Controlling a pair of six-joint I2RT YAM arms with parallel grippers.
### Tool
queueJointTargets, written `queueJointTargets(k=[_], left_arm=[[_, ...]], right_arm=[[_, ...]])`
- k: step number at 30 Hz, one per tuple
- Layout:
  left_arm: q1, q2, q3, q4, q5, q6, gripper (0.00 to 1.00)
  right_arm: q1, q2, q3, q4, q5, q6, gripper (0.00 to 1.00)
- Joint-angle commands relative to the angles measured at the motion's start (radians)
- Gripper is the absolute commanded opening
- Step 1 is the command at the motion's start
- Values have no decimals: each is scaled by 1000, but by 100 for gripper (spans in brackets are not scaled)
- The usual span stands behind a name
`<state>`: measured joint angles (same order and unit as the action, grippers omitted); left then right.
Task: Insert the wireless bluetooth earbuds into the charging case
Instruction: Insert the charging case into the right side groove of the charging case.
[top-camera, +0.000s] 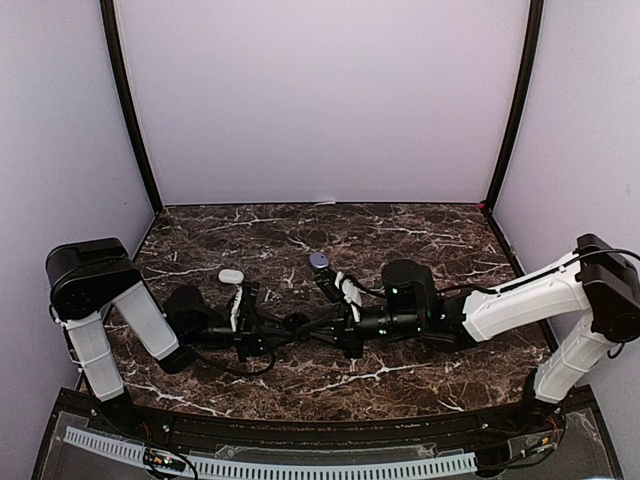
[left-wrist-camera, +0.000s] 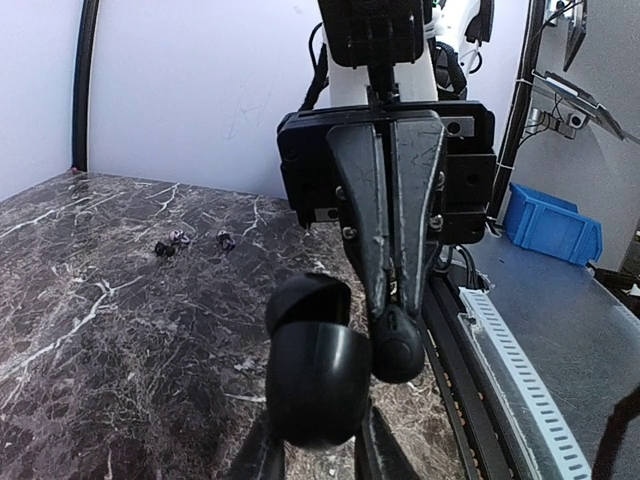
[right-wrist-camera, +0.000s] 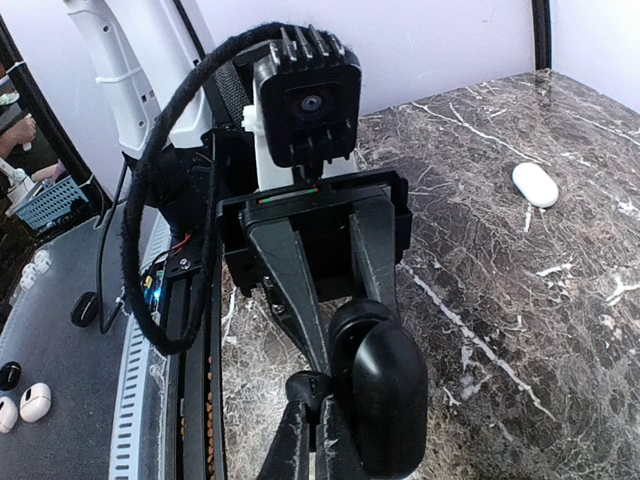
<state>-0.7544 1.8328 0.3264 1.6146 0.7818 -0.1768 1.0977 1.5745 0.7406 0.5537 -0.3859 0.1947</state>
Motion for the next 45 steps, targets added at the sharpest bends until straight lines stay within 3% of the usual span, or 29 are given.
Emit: queueJointTargets(k=[1, 12, 21, 45], left_arm=[[6, 12, 9, 157, 57, -23, 20], [5, 16, 9, 171, 59, -35, 19], [6, 16, 8, 178, 57, -40, 19], [6, 24, 8, 203, 51, -68, 19]], right_arm=[[10, -21, 2, 26, 103, 13, 0], [7, -73, -52, -4, 235, 14, 0], [8, -58, -56, 15, 148, -9, 0], [9, 18, -40, 75, 108, -7, 0]])
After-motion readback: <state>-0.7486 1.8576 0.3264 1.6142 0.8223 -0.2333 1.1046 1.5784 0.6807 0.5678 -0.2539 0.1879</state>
